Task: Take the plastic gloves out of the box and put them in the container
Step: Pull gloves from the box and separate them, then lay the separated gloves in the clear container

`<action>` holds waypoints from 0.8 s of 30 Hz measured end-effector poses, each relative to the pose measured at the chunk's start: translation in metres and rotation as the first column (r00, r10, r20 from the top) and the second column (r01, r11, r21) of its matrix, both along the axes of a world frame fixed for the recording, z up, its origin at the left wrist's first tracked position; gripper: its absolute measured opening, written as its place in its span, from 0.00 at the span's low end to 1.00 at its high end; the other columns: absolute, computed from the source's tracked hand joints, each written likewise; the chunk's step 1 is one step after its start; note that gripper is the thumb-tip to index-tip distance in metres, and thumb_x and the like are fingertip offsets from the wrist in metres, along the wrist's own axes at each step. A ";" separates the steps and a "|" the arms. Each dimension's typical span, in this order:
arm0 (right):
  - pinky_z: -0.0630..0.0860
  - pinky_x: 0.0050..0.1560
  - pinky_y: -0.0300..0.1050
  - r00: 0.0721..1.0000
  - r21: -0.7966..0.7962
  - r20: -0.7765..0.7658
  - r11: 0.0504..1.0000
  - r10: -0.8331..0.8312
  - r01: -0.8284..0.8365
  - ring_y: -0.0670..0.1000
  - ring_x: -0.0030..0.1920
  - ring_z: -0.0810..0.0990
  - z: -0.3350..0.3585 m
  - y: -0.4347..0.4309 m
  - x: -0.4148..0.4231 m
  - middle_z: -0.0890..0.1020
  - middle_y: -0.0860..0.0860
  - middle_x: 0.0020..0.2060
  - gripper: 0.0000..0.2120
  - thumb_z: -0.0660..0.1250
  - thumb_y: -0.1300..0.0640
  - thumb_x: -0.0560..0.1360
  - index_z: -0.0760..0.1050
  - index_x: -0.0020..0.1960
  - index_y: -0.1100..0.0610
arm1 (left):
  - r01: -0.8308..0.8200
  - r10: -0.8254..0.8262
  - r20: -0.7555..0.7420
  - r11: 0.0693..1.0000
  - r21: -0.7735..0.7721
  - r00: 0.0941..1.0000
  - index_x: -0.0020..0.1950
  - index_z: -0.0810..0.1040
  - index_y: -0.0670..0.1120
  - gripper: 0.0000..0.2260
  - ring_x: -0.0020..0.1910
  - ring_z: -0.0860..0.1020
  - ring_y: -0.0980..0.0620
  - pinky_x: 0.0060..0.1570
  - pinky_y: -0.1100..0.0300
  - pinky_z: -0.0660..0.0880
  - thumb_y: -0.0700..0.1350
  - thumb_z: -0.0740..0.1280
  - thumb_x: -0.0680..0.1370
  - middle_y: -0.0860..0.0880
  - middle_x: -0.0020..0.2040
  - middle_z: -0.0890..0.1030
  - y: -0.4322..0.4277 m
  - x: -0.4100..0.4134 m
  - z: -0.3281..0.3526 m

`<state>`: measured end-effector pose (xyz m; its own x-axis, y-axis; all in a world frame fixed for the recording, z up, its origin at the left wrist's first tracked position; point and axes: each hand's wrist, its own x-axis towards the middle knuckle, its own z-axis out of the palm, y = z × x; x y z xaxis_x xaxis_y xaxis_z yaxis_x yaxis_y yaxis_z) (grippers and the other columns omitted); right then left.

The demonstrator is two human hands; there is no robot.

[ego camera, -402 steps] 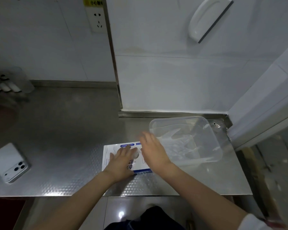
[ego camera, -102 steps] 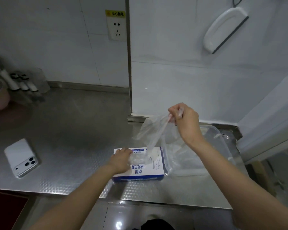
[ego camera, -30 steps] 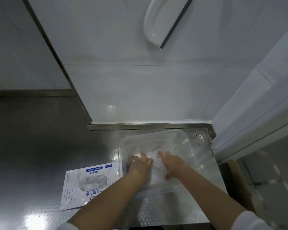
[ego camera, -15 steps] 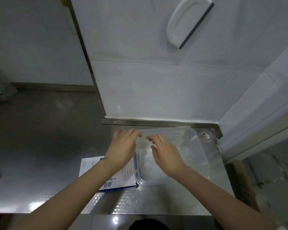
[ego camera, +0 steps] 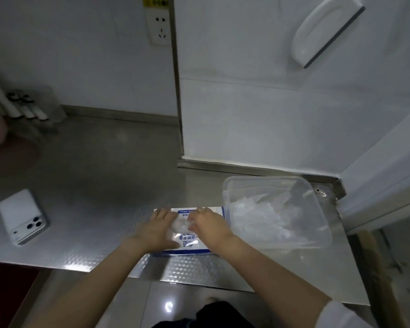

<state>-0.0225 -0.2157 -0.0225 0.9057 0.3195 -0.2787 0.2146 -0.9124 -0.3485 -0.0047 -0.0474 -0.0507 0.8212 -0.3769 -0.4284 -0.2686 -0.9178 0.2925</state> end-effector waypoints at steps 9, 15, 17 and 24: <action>0.71 0.43 0.46 0.981 0.065 0.084 0.983 -0.175 0.170 0.56 0.47 0.79 0.020 -0.005 0.011 0.79 0.55 0.47 0.07 0.59 0.62 0.79 0.75 0.47 0.56 | -0.054 0.056 0.025 0.997 -0.056 0.998 0.74 0.57 0.51 0.39 0.75 0.50 0.52 0.70 0.57 0.59 0.56 0.73 0.69 0.52 0.76 0.53 0.005 -0.006 -0.009; 0.70 0.39 0.47 0.955 0.124 0.147 0.963 -0.257 0.240 0.55 0.42 0.76 0.034 -0.019 0.011 0.77 0.55 0.43 0.08 0.59 0.64 0.79 0.72 0.42 0.61 | -0.058 0.061 0.034 0.994 -0.090 0.998 0.73 0.59 0.53 0.38 0.74 0.53 0.53 0.69 0.57 0.62 0.56 0.74 0.68 0.53 0.74 0.56 0.006 -0.005 -0.012; 0.64 0.37 0.45 0.934 0.196 0.161 0.938 -0.317 0.285 0.54 0.40 0.73 0.044 -0.023 0.010 0.75 0.54 0.41 0.09 0.58 0.62 0.80 0.69 0.42 0.60 | -0.066 0.070 0.032 0.993 -0.101 0.997 0.73 0.58 0.52 0.39 0.74 0.52 0.52 0.70 0.56 0.61 0.56 0.74 0.68 0.53 0.74 0.56 0.006 -0.004 -0.014; 0.70 0.43 0.40 0.888 0.391 -0.085 0.804 -0.452 0.447 0.54 0.45 0.77 0.027 -0.024 0.002 0.79 0.59 0.48 0.06 0.62 0.60 0.79 0.71 0.52 0.64 | -0.076 0.078 0.016 0.992 -0.101 0.997 0.73 0.57 0.52 0.39 0.75 0.51 0.52 0.70 0.54 0.60 0.56 0.74 0.68 0.52 0.75 0.53 0.004 -0.006 -0.015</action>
<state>-0.0204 -0.2399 0.0049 0.9772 -0.0454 -0.2073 -0.1797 -0.6966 -0.6946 -0.0102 -0.0431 -0.0657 0.8574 -0.3526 -0.3748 -0.2054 -0.9023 0.3789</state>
